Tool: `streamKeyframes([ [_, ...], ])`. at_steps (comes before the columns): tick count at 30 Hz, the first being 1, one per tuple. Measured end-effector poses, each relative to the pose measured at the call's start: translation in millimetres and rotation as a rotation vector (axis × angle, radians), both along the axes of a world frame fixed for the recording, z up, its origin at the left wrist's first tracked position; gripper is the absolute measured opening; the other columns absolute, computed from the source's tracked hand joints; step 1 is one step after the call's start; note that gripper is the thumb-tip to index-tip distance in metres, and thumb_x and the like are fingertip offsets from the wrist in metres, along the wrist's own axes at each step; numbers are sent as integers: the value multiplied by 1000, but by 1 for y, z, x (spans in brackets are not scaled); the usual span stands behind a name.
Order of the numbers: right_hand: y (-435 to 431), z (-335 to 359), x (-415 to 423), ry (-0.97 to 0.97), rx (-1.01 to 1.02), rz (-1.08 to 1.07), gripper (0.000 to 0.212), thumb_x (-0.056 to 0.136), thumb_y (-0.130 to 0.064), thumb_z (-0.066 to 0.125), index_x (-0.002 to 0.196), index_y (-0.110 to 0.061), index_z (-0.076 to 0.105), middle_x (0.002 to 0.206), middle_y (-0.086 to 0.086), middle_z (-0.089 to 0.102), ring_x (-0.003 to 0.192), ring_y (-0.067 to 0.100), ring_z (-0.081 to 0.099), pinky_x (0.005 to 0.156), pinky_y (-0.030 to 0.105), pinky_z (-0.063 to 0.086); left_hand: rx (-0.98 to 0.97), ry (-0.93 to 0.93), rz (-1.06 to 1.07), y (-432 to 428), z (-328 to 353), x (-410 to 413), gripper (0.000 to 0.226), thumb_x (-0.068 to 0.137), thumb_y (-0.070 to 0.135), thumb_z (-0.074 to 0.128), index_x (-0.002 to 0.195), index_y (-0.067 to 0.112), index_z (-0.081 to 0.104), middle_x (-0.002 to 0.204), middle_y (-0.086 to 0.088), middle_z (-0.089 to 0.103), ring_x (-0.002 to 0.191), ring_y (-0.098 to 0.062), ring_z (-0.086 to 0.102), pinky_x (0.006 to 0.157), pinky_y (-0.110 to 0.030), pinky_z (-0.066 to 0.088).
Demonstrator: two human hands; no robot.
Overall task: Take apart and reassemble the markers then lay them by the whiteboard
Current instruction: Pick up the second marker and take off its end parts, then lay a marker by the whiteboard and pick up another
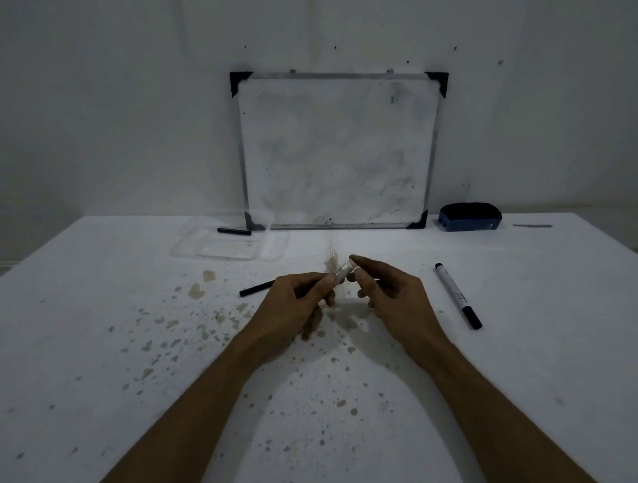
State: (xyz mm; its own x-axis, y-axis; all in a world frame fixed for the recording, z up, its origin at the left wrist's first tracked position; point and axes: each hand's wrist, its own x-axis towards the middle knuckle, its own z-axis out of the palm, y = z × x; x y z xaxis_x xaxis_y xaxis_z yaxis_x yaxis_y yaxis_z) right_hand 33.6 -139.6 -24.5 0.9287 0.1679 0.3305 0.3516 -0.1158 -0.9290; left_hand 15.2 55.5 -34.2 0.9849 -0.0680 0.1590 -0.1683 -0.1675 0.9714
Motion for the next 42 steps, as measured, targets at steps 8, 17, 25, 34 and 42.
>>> streamKeyframes([
  [8,28,-4,-19,78,-126,-84,44,86,-51,72,122,-29,60,101,-10,70,87,8,70,73,24,59,-254,-13,115,4,13,-2,29,112,37,49,118,18,70,112,6,84,107,-9,79,93,-18,60],
  [17,21,-6,-14,-24,-372,-128,31,93,-43,65,118,-25,69,104,-10,71,83,1,64,68,11,49,-115,37,117,-8,4,-4,35,113,36,45,127,14,68,120,1,81,113,-12,76,97,-24,59],
  [25,0,9,75,-321,-851,-388,19,96,-30,65,111,-23,72,108,4,67,101,27,58,84,37,38,887,-260,81,4,-20,8,44,103,36,61,138,10,66,142,-9,65,130,-28,58,112,-35,38],
  [34,26,-5,161,-377,-982,-437,24,92,-35,67,114,-26,73,109,7,64,106,29,53,89,39,34,880,-236,123,4,-28,13,56,105,40,58,154,13,52,159,-2,50,143,-21,48,114,-23,29],
  [42,28,-11,165,-371,-981,-458,33,95,-36,61,125,-23,69,113,7,62,109,29,52,93,39,34,864,-225,131,4,-29,14,71,97,63,58,152,18,54,158,3,50,141,-17,48,114,-27,33],
])
